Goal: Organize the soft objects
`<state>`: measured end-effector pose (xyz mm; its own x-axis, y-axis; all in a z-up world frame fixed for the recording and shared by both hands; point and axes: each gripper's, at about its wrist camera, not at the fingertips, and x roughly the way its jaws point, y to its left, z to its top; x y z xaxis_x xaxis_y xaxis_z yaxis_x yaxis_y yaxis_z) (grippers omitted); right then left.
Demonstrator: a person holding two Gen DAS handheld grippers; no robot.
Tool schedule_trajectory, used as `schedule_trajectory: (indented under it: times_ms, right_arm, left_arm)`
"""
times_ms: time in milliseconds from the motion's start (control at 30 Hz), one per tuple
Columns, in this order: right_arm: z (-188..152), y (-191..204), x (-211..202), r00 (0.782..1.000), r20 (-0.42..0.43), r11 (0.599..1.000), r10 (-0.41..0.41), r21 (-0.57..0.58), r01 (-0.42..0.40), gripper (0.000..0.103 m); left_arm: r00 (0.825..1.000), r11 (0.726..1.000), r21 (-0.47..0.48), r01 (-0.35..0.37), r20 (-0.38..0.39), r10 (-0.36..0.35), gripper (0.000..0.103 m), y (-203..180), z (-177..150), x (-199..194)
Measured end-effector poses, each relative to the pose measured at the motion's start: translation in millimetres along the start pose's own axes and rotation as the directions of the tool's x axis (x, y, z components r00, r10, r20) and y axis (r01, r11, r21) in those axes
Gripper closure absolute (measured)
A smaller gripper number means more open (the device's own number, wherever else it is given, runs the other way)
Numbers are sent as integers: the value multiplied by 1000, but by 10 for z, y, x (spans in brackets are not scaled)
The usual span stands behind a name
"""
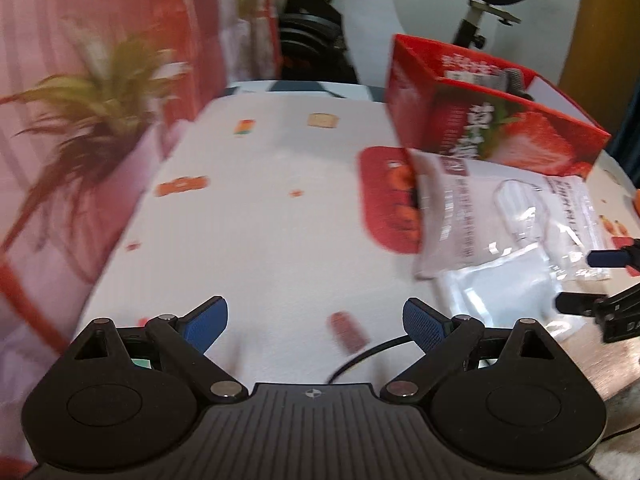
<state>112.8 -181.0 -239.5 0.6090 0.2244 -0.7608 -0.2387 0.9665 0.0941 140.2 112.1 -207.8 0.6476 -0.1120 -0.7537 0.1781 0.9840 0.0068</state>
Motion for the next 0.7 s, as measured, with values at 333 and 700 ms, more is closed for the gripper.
schedule_trajectory:
  times_ms: [333, 700]
  right_arm:
    - [-160, 231, -24, 999, -9, 991, -51, -122, 50, 5]
    - [-299, 311, 60, 999, -34, 979, -26, -203, 19, 5]
  left_arm:
    - [998, 995, -97, -4, 64, 10, 7, 215, -121, -169]
    - [995, 992, -108, 60, 81, -51, 11, -164, 86, 176]
